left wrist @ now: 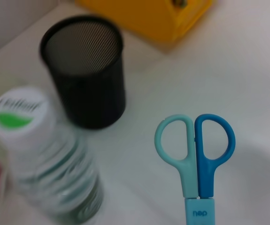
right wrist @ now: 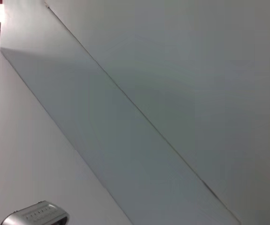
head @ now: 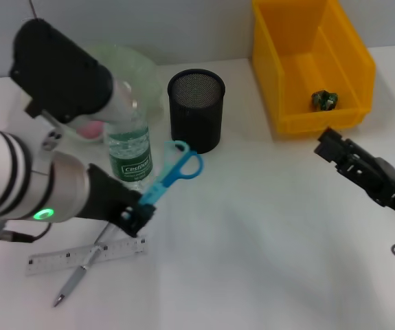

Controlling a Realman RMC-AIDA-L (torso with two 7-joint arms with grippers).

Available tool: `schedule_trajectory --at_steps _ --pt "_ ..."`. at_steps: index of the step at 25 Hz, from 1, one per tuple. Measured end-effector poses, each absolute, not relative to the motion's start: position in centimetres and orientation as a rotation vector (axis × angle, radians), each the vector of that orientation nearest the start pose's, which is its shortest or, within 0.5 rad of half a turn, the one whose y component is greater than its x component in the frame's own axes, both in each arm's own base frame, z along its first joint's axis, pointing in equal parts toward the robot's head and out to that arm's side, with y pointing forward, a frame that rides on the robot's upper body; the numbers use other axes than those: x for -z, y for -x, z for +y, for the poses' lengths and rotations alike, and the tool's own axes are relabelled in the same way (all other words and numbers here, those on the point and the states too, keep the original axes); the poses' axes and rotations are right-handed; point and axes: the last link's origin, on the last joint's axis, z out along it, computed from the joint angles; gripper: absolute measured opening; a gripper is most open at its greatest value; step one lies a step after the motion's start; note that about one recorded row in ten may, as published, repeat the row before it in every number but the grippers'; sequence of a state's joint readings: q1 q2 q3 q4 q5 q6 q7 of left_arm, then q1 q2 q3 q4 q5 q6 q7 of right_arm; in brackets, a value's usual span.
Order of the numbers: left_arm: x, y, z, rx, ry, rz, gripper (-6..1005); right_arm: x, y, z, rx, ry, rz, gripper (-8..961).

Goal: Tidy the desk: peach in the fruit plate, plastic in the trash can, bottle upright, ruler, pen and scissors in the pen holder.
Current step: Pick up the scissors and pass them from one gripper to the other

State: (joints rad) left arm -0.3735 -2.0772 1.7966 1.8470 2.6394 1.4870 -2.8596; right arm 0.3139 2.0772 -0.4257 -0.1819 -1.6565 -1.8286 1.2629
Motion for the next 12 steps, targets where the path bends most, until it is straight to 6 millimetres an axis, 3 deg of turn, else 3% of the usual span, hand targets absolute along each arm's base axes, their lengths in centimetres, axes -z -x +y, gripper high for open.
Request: schedule_trajectory --at_steps 12 --pt "4.1 9.9 28.7 -0.230 2.631 -0.579 246 3.2 -28.5 24.8 -1.598 2.015 1.188 836"
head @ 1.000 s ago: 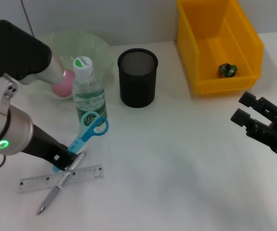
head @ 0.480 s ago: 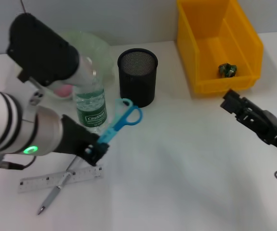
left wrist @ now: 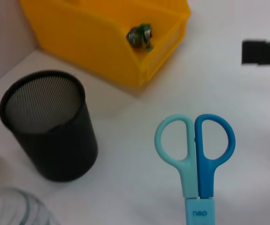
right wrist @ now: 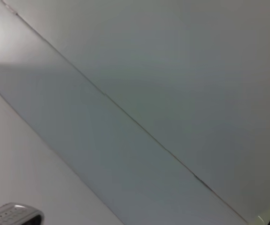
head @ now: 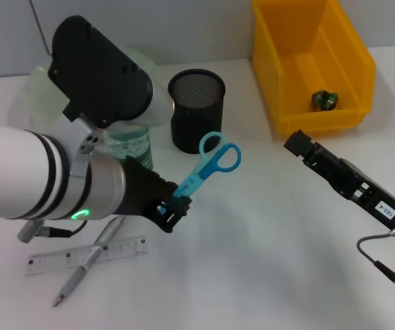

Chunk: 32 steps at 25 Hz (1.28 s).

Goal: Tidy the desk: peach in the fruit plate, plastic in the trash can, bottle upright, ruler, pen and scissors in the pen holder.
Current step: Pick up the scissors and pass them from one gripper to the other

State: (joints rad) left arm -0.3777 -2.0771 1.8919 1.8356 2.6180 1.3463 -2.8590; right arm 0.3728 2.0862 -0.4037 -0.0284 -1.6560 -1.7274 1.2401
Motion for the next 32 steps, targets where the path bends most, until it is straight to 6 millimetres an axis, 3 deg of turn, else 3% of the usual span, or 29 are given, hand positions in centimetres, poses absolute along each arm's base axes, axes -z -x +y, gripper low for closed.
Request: schedule_trajectory --at_steps 12,32 --pt "4.6 9.8 29.2 -0.188 2.630 -0.571 251 5.3 -27.3 25.7 -1.564 2.021 1.223 834" --pt "5.1 9.3 29.1 -0.134 2.655 -0.558 260 6.6 -25.9 26.7 -1.560 2.011 1.219 775"
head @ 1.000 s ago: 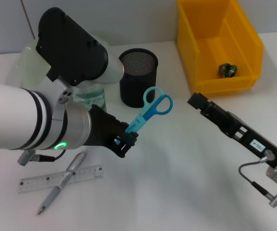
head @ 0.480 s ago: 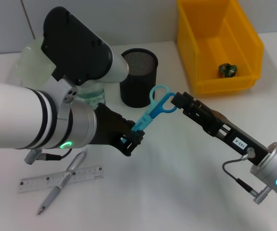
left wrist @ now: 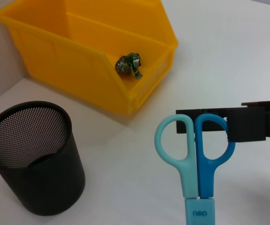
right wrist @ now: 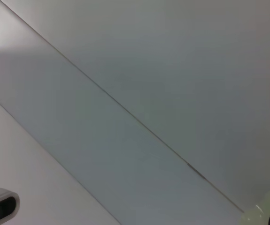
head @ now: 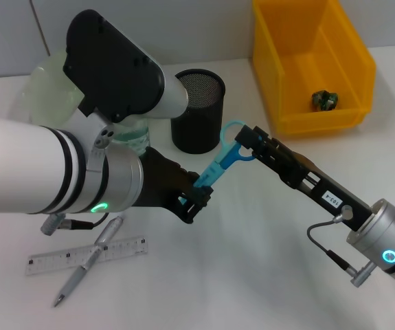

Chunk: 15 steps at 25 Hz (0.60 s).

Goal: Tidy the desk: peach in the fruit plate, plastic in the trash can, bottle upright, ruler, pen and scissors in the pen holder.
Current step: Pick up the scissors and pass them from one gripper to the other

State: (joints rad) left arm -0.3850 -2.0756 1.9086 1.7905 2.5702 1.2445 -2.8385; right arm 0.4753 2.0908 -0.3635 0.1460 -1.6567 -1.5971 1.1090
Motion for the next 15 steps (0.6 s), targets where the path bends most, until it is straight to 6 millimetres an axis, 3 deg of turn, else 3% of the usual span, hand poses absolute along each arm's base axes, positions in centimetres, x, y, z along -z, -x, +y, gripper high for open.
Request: schedule_trajectory --at_steps 8,15 --pt "5.27 9.08 29.06 -0.134 2.663 -0.543 264 6.95 -25.73 27.03 -1.547 2.024 1.261 730" --pt "5.35 8.80 28.94 -0.123 2.680 -0.535 267 6.98 -25.77 27.07 -1.544 2.020 1.267 589"
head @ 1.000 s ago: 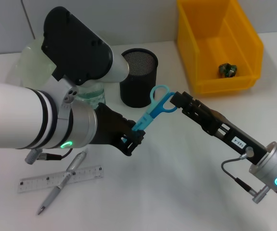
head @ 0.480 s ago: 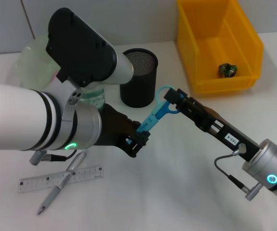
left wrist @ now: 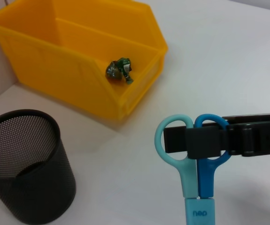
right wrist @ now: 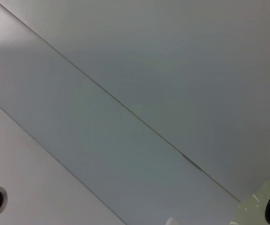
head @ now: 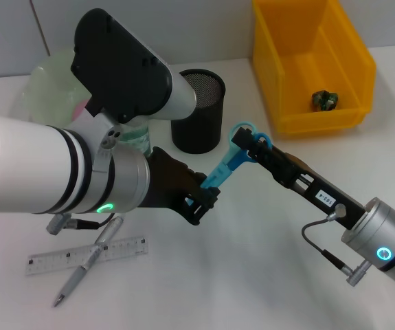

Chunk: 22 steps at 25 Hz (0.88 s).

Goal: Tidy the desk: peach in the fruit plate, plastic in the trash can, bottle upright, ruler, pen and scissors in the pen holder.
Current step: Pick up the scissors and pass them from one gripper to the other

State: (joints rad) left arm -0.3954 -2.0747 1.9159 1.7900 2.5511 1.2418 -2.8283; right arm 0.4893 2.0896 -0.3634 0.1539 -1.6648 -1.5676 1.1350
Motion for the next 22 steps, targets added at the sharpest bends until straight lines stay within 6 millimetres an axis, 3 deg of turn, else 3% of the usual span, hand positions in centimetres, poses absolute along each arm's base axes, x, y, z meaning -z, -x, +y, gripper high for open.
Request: schedule_trajectory --at_steps 21,22 --pt "5.53 8.85 28.91 -0.109 2.699 -0.545 277 6.74 -26.15 26.95 -1.529 2.021 1.240 123" --pt "5.59 8.84 28.89 -0.105 2.704 -0.545 314 6.72 -26.18 26.93 -1.527 2.021 1.236 104"
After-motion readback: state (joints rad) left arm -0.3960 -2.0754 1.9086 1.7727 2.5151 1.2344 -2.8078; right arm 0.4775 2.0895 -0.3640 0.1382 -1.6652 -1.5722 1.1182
